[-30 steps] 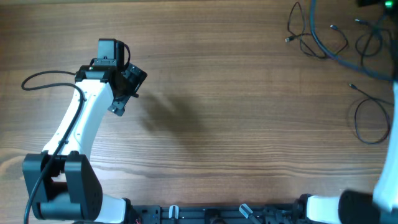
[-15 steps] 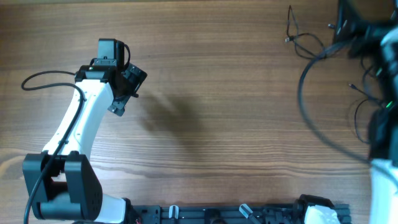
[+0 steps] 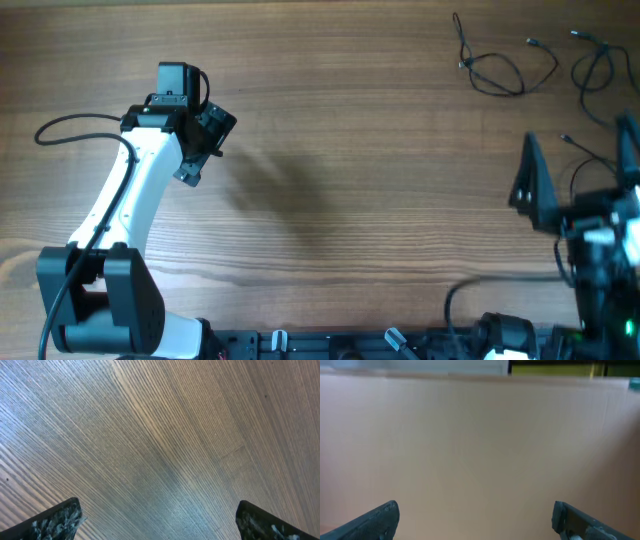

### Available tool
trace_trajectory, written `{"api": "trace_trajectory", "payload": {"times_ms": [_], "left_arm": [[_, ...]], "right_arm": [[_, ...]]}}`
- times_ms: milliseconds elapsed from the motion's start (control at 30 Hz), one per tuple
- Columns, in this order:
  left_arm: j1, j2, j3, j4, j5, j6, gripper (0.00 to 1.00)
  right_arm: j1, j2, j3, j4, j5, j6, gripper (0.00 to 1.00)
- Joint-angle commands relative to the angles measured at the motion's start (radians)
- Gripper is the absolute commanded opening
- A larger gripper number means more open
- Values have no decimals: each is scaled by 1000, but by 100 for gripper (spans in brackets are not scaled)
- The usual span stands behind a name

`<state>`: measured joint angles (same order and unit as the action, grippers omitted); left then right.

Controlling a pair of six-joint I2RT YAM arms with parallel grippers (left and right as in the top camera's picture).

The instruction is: Untangle cables

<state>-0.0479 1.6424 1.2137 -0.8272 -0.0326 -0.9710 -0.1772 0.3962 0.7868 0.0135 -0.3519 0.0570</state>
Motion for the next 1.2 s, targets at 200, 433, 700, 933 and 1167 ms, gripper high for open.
{"api": "trace_trajectory", "payload": {"times_ms": [200,433,700,933,1167], "left_arm": [[-1,-10,-4,0,-11,-6,100],[-1,-10,-4,0,-11,-6,100],[-1,-10,-4,0,-10,-6,100],[-1,-10,-4,0,-10,-6,100],[-1,-10,-4,0,-11,-6,100]], "right_arm": [[37,-289,32,-81,-16,21,100],[116,-356,56,-132,-16,-45,100],[191,-392,80,-131,-16,-167,100],[191,-391,79,-137,-15,-683,100],[191,-354,53,-290,-5,-1054,100]]}}
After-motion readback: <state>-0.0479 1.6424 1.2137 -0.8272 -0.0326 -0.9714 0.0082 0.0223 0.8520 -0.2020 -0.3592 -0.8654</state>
